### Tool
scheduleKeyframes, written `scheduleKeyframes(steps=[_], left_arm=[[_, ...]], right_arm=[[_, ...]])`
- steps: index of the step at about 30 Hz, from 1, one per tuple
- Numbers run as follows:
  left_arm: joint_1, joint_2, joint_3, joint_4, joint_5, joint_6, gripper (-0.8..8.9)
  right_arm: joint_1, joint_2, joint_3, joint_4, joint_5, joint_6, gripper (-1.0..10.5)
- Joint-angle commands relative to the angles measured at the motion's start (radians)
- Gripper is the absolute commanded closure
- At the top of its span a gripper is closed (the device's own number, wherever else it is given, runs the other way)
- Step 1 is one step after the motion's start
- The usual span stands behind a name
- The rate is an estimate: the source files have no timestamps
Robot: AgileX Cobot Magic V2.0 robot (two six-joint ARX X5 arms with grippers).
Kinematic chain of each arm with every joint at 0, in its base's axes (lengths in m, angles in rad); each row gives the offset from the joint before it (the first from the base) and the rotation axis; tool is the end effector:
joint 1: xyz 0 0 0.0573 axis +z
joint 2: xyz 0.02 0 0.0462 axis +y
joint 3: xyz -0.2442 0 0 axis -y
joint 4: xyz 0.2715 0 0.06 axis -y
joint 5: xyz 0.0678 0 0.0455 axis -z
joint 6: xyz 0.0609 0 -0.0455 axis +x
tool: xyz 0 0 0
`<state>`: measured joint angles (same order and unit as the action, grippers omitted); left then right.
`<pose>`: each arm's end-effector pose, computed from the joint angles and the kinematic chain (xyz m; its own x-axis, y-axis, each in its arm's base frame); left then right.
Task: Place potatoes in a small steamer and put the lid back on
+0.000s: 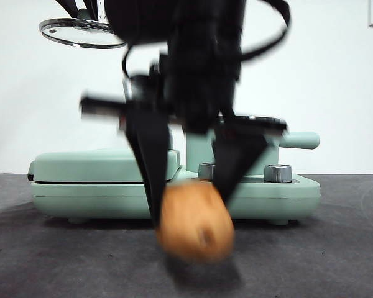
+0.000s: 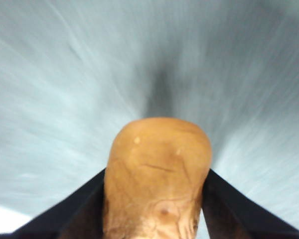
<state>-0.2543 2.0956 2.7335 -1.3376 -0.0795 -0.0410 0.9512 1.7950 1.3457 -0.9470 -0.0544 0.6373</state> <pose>0.4107 -0.1017 0.4420 0.7581 -0.1150 -0.6420 0.1663 0.9859 0.0197 0.2106 0.3009 0.1511 0.0564 0.1727 -0.9834 -0.3175 0.9369 0.1463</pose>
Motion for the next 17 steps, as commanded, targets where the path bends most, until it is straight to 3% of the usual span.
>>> scheduleKeyframes(steps=[1,9,17], left_arm=[[-0.001,-0.004,0.043,0.021,0.002,-0.001,8.05],[-0.001,-0.004,0.043,0.022,0.002,-0.001,8.05],[-0.004,-0.004,0.042,0.029,0.002,-0.001,8.05]], right_arm=[[-0.033,0.014,0.131,-0.053,0.003,-0.111,7.6],[-0.241,0.015,0.449,-0.124,0.006,-0.238,7.6],[-0.421,0.045,0.595,-0.086,-0.001,-0.322,7.6]])
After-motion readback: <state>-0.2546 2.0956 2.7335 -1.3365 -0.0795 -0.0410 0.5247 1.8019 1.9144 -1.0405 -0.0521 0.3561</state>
